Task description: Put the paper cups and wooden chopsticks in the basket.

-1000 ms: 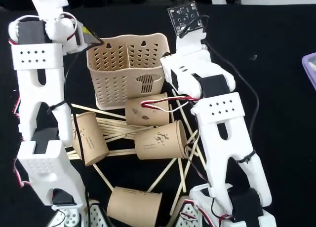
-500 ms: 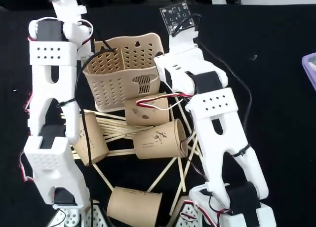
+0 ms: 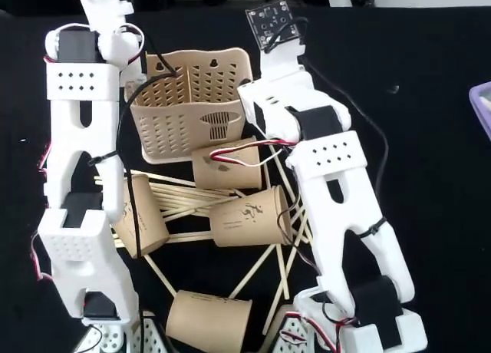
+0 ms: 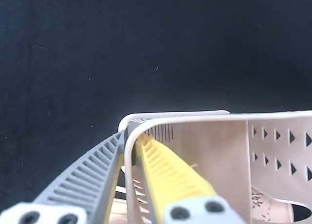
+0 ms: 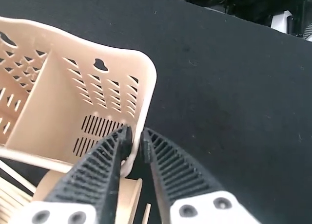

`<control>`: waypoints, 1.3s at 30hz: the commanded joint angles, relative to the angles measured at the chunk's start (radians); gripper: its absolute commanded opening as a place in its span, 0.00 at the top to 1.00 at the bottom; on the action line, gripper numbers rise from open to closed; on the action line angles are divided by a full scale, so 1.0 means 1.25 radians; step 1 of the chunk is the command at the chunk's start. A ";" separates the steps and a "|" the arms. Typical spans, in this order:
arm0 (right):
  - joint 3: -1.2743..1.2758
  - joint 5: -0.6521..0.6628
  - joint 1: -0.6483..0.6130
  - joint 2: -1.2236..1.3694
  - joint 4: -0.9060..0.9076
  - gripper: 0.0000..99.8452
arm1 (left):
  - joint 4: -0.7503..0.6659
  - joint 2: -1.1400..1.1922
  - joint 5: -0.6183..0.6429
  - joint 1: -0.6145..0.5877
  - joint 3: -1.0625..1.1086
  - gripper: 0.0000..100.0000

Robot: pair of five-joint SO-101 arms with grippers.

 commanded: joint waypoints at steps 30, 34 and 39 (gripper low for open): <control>-0.133 0.007 0.000 0.034 0.107 0.77 | 0.077 0.000 0.000 -0.073 -0.112 0.76; -0.188 0.007 0.000 0.031 0.146 0.68 | 0.085 0.000 0.001 -0.078 -0.174 0.72; -0.260 0.007 0.004 0.028 0.207 0.66 | 0.133 0.000 0.000 -0.074 -0.246 0.72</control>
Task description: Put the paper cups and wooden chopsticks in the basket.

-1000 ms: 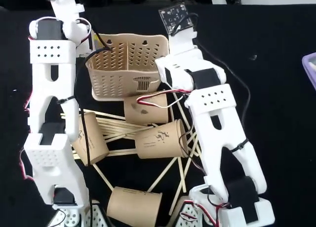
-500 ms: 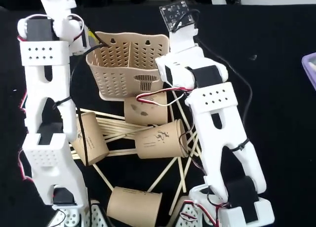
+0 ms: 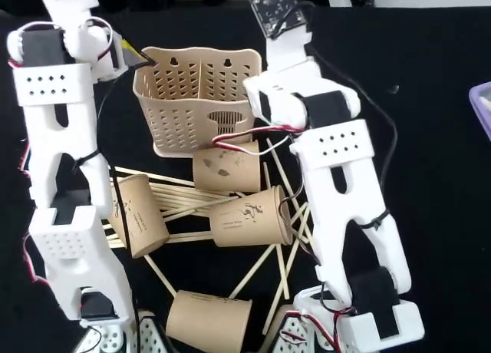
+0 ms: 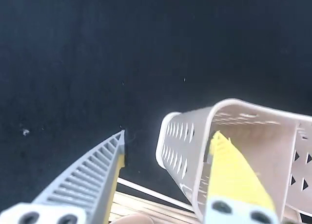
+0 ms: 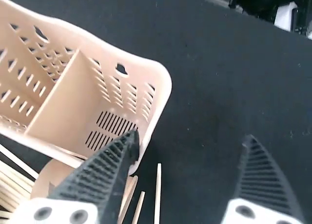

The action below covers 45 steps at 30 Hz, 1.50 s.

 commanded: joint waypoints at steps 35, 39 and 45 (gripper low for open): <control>0.649 0.028 -0.005 -0.606 0.112 0.66 | -0.428 -0.977 -0.124 -0.245 1.442 0.72; 0.767 0.027 -0.041 -0.616 -0.023 0.68 | -0.532 -1.053 -0.124 -0.245 1.589 0.72; 0.748 -0.032 -0.130 -0.617 -0.044 0.71 | -0.561 -1.105 -0.123 -0.245 1.672 0.72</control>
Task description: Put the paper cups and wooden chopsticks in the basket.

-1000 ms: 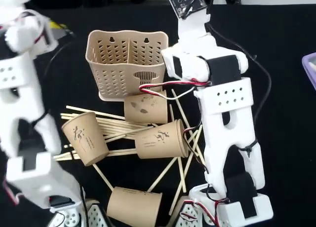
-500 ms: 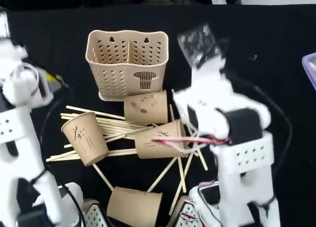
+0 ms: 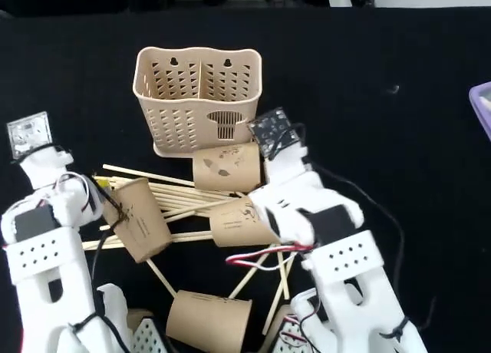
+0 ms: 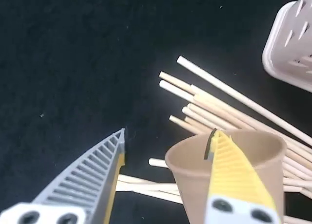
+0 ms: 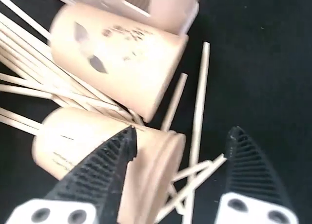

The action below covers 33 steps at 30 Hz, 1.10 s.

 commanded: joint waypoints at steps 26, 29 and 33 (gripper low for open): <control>0.055 -0.090 -0.063 0.112 -0.290 0.71 | -0.017 -0.047 0.066 -0.017 0.010 0.72; 0.035 -0.120 -0.064 0.164 -0.293 0.71 | -0.017 -0.047 0.066 -0.017 0.018 0.72; 0.015 -0.134 -0.064 0.209 -0.296 0.71 | -0.017 -0.047 0.066 -0.017 0.019 0.72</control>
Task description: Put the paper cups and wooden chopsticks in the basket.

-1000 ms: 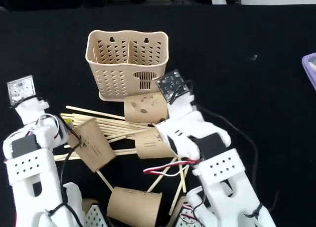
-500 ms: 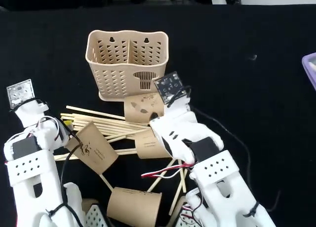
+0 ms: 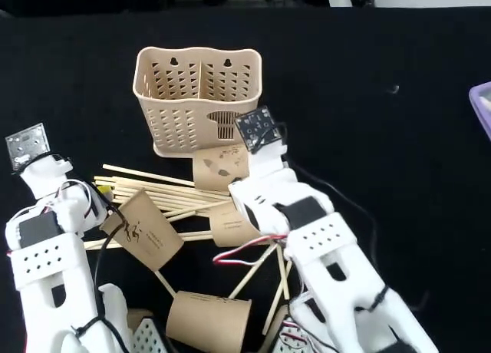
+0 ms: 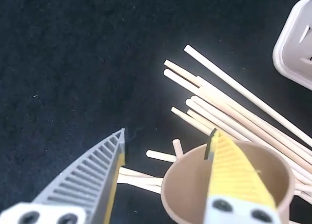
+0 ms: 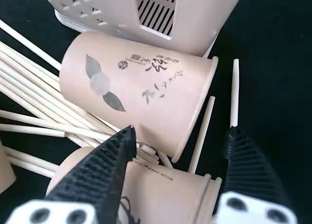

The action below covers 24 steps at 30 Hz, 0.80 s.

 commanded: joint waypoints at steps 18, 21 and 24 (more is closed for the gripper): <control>-0.040 0.000 0.004 -0.144 0.080 0.99 | -0.010 -0.017 0.004 -0.008 -0.025 0.72; -0.052 0.050 0.020 -0.247 0.156 0.99 | -0.009 -0.017 0.006 -0.008 -0.025 0.72; -0.095 0.123 0.023 -0.337 0.249 0.99 | -0.007 -0.017 0.006 -0.008 -0.025 0.72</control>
